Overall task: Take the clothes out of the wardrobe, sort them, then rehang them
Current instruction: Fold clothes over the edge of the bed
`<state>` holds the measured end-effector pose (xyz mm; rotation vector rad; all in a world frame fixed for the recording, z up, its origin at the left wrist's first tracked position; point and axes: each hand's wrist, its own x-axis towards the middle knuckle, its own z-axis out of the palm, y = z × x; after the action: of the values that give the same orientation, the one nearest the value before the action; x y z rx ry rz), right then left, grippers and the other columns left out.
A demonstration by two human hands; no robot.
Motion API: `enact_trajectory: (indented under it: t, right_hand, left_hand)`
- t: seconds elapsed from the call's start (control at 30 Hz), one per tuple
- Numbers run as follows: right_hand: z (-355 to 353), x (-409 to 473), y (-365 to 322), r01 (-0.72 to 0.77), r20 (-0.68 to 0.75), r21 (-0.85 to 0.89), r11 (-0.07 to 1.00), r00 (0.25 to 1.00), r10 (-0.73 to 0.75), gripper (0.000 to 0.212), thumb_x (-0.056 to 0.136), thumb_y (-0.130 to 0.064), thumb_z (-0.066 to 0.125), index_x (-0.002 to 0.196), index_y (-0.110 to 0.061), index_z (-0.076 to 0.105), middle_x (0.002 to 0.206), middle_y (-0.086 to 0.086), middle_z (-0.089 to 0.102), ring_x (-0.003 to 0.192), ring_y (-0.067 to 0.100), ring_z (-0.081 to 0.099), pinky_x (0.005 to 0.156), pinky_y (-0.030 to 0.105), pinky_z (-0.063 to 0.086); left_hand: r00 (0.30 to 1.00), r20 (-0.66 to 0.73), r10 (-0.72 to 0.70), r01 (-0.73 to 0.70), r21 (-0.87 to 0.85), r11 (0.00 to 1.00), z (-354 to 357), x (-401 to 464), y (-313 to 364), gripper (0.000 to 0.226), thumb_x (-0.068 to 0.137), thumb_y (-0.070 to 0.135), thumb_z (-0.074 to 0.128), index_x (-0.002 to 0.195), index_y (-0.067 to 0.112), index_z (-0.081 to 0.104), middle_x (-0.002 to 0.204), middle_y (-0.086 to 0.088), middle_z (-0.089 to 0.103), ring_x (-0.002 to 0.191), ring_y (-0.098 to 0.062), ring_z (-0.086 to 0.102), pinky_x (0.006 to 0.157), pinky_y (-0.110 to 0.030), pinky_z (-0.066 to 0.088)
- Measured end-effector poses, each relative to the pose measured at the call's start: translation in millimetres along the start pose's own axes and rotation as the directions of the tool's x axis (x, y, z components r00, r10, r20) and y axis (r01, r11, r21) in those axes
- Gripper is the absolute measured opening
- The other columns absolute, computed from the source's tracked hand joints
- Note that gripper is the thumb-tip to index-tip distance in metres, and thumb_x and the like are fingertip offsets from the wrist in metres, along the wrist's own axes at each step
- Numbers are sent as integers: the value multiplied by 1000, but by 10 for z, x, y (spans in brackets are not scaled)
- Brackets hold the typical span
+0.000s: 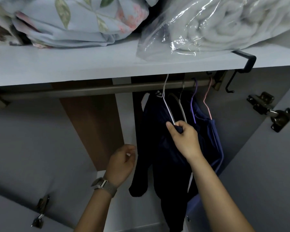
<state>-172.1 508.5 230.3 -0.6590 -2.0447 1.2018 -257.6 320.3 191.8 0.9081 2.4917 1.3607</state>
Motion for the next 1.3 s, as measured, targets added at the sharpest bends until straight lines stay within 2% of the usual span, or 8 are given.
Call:
enact_trajectory:
  t: [0.37, 0.47, 0.53, 0.63, 0.77, 0.87, 1.07, 1.3]
  right_hand:
    - [219, 80, 433, -144, 57, -272, 952, 985, 165, 44, 98, -32, 47, 57, -19, 39, 51, -3, 45, 46, 11, 43, 46, 24, 32]
    - [161, 126, 455, -131, 140, -321, 938, 973, 184, 41, 98, -31, 48, 59, -18, 49, 60, 1, 50, 53, 14, 45, 56, 27, 35]
    - [92, 131, 452, -107, 186, -362, 926, 965, 185, 26, 97, -26, 50, 81, -17, 68, 87, 5, 56, 74, 14, 52, 72, 24, 40]
    - [-119, 9, 399, -116, 205, -370, 922, 957, 203, 28, 94, -24, 56, 121, -21, 63, 116, 1, 53, 90, 12, 56, 90, 26, 46]
    - [-551, -342, 295, -195, 209, -357, 914, 936, 282, 24, 92, -20, 60, 115, -22, 64, 99, -8, 64, 64, 1, 54, 66, 9, 45]
    - [-858, -728, 272, -251, 116, -399, 882, 940, 320, 18, 91, -17, 60, 107, -24, 67, 88, -11, 65, 66, 3, 60, 62, 6, 43]
    - [-1196, -2004, 304, -498, -189, -399, 770, 866, 462, 13, 88, -18, 64, 96, -28, 66, 80, -18, 65, 66, 2, 61, 60, 0, 37]
    - [-1615, -3680, 198, -800, -538, -239, 551, 581, 610, 28, 83, -31, 69, 106, -35, 54, 97, -15, 62, 78, 4, 62, 69, 19, 43]
  left_hand:
    - [991, 38, -128, 126, 50, 991, 10, -25, -242, 23, 94, 10, 47, 112, 19, 60, 86, 19, 58, 75, 6, 54, 65, 4, 35]
    - [992, 63, -107, 101, 86, 991, 48, 41, -236, 24, 95, 9, 47, 114, 14, 61, 90, 7, 63, 77, 1, 56, 65, 3, 36]
    - [994, 75, -79, 69, 117, 991, 89, 101, -199, 25, 94, 9, 47, 114, 14, 61, 95, 0, 65, 81, -9, 59, 66, 0, 37]
    - [993, 113, -33, 17, 140, 990, 189, 146, -115, 24, 94, 9, 47, 113, 14, 61, 99, 1, 65, 83, -9, 58, 68, -7, 39]
    - [977, 207, 44, -66, 103, 993, 386, 114, 46, 24, 94, 12, 47, 112, 18, 62, 104, 2, 64, 89, -7, 57, 71, -1, 37]
    - [955, 270, 119, -148, 87, 985, 561, 22, 208, 24, 93, 16, 48, 111, 21, 62, 104, 3, 63, 91, -11, 60, 76, -17, 45]
    - [808, 534, 248, -335, 72, 939, 903, -521, 362, 27, 91, 16, 49, 115, 23, 58, 99, 10, 57, 84, -7, 57, 76, -16, 43]
    - [435, 765, 474, -500, -232, 834, 1497, -1542, 827, 24, 87, 20, 55, 109, 25, 61, 87, 12, 59, 79, -8, 59, 82, -29, 48]
